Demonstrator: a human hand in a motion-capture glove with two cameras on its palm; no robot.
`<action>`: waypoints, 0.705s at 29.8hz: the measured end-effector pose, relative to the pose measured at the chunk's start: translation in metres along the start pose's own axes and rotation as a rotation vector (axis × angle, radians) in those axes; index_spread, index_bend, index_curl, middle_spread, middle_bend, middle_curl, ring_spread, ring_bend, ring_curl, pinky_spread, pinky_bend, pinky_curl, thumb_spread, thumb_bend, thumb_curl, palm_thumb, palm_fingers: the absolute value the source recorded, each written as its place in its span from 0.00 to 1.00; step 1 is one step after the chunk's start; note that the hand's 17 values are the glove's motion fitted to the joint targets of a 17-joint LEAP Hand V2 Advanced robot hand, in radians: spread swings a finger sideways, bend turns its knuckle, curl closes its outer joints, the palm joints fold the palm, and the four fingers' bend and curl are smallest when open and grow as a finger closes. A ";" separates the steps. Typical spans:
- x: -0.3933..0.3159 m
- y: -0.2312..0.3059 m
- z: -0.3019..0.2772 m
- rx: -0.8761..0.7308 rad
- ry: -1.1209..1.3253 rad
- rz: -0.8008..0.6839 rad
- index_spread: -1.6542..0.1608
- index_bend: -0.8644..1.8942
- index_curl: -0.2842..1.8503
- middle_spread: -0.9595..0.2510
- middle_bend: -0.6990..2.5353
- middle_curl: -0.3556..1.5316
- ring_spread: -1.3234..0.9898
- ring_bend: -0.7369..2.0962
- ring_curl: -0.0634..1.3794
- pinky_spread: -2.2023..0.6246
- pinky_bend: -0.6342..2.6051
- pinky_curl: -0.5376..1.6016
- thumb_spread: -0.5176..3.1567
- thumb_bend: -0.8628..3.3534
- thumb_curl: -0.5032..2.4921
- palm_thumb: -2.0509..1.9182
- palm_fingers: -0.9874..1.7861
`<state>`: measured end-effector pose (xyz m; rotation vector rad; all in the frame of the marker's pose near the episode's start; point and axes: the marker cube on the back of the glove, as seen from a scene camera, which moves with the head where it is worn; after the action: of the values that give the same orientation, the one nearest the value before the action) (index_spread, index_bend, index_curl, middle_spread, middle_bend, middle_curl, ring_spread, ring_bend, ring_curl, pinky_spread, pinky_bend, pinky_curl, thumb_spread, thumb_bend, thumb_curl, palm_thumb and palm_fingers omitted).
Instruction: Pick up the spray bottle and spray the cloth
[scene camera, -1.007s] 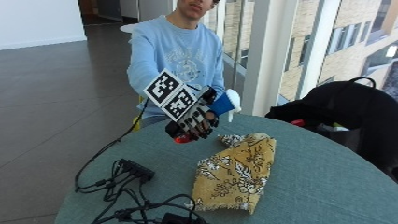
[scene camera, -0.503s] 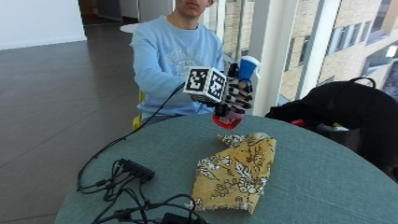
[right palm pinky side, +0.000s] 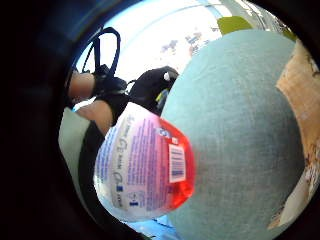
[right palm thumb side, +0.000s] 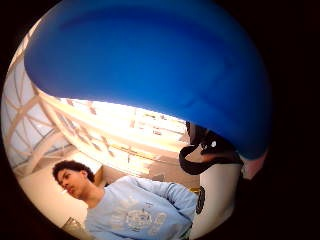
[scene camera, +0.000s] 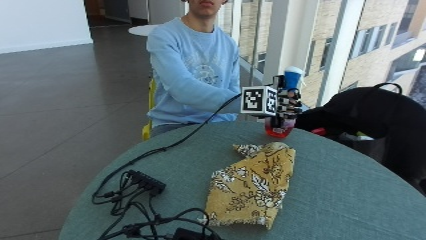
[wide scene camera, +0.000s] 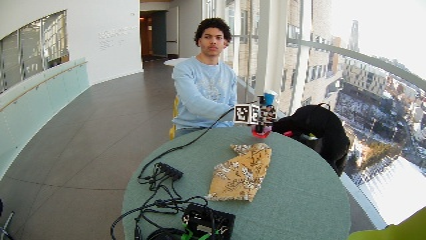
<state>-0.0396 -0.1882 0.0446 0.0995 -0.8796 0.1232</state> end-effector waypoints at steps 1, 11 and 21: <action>0.001 -0.001 0.005 0.003 0.001 -0.004 0.78 0.36 0.26 0.71 0.33 0.44 0.55 0.41 0.30 0.82 0.26 0.41 0.43 0.20 0.34 0.74 0.72; 0.011 -0.006 0.010 0.069 -0.021 -0.043 0.78 0.36 0.26 0.71 0.33 0.44 0.54 0.40 0.30 0.81 0.25 0.41 0.44 0.20 0.34 0.74 0.71; 0.003 0.010 -0.004 0.136 0.023 -0.110 0.76 0.32 0.24 0.71 0.33 0.44 0.54 0.42 0.31 0.81 0.26 0.41 0.44 0.20 0.33 0.74 0.66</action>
<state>-0.0363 -0.1780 0.0444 0.2721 -0.8405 0.0814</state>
